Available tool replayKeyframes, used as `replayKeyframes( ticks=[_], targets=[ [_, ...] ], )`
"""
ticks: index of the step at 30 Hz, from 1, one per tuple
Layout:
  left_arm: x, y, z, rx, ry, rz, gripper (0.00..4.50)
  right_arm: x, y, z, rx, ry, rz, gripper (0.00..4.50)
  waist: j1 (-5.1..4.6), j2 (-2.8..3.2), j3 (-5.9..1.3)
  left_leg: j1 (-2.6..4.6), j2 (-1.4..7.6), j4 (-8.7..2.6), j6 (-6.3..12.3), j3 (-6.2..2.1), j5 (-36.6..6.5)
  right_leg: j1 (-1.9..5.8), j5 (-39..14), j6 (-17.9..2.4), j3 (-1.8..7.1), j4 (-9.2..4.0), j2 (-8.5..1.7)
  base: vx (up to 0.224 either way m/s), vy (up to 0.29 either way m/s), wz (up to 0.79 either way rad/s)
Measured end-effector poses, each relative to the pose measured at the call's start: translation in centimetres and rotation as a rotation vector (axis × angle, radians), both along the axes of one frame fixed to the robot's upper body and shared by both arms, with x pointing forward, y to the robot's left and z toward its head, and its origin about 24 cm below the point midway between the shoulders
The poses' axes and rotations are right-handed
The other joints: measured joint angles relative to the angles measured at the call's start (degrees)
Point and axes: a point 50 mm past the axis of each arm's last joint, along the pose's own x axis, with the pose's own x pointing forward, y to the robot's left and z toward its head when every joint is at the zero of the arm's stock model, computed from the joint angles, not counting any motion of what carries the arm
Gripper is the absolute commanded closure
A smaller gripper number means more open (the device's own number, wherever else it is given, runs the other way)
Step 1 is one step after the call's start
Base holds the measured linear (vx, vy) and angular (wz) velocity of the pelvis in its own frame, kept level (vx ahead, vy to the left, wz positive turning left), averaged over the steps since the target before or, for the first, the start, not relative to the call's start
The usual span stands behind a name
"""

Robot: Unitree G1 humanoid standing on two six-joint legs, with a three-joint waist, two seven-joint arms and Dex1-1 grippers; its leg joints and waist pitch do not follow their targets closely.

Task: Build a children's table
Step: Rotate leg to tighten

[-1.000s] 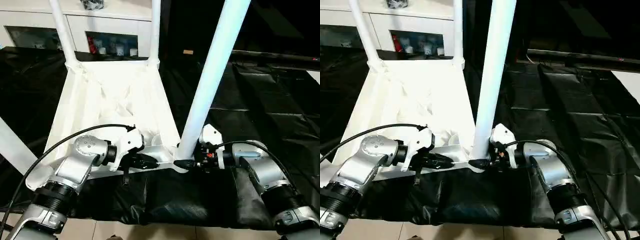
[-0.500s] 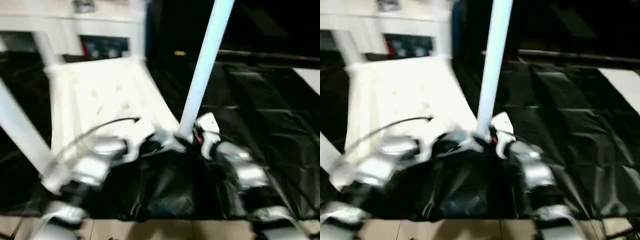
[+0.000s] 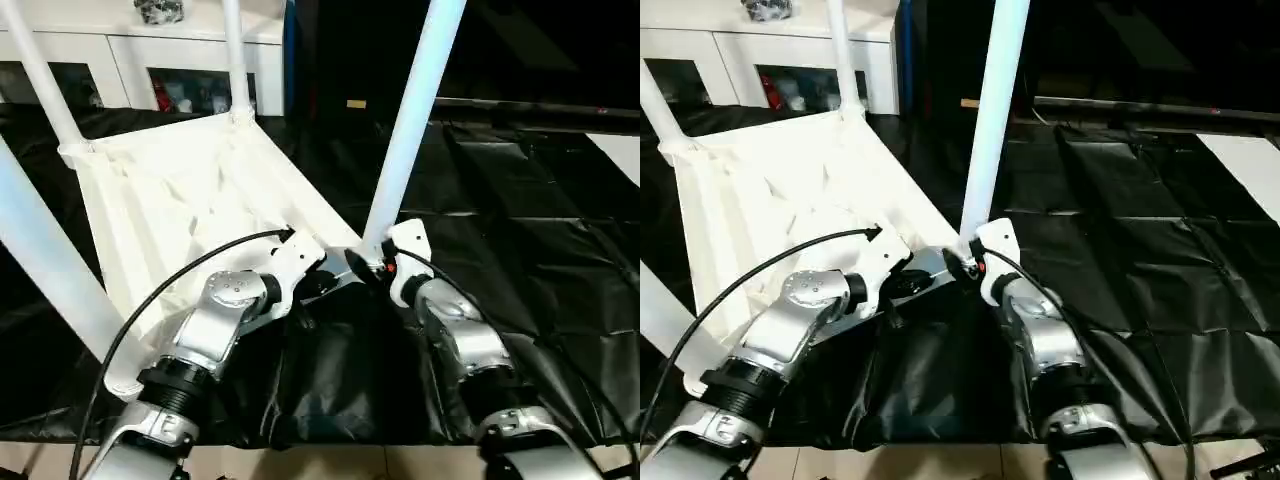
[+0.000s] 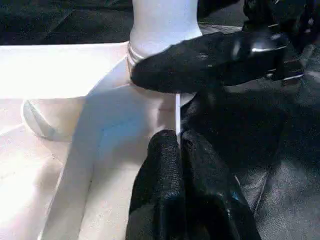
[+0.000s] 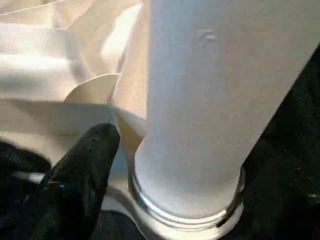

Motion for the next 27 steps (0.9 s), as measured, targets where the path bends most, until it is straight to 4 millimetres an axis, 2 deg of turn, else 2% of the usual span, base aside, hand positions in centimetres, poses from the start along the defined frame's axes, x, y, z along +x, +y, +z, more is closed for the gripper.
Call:
replayKeyframes(
  ticks=[9,15,21,27],
  targets=[
    [-0.9,2.0,0.3,0.003,0.004,-0.185,4.50,-0.9,-1.7,0.9,-0.053,-0.026,0.304,0.60,0.40,-0.02,0.05,-0.12,0.01,0.10,0.06,0.04,0.0,-0.11,0.0,0.0,-0.06,-0.08,-0.01,0.000,0.000,0.00],
    [-1.5,3.2,0.5,0.001,0.044,-0.291,4.50,-2.1,-2.8,1.2,-0.075,0.022,0.516,0.60,1.40,-0.06,0.08,-0.20,0.02,0.15,0.19,0.09,0.1,-0.11,0.0,0.0,-0.04,-0.05,-0.02,0.000,0.000,0.00],
    [-1.8,3.7,0.5,-0.004,0.078,-0.352,4.50,-2.8,-3.1,1.4,-0.074,0.070,0.625,1.18,1.81,-0.08,0.08,-0.29,0.02,0.17,0.21,0.10,0.1,-0.08,0.0,0.0,0.00,-0.02,-0.04,0.000,0.000,0.00],
    [-1.9,3.8,0.5,-0.007,0.091,-0.374,4.50,-2.9,-3.2,1.4,-0.078,0.075,0.645,1.63,1.86,-0.09,0.08,-0.31,0.02,0.18,0.22,0.09,0.1,-0.08,0.0,0.0,0.00,-0.02,-0.05,0.000,0.000,0.00]
  ],
)
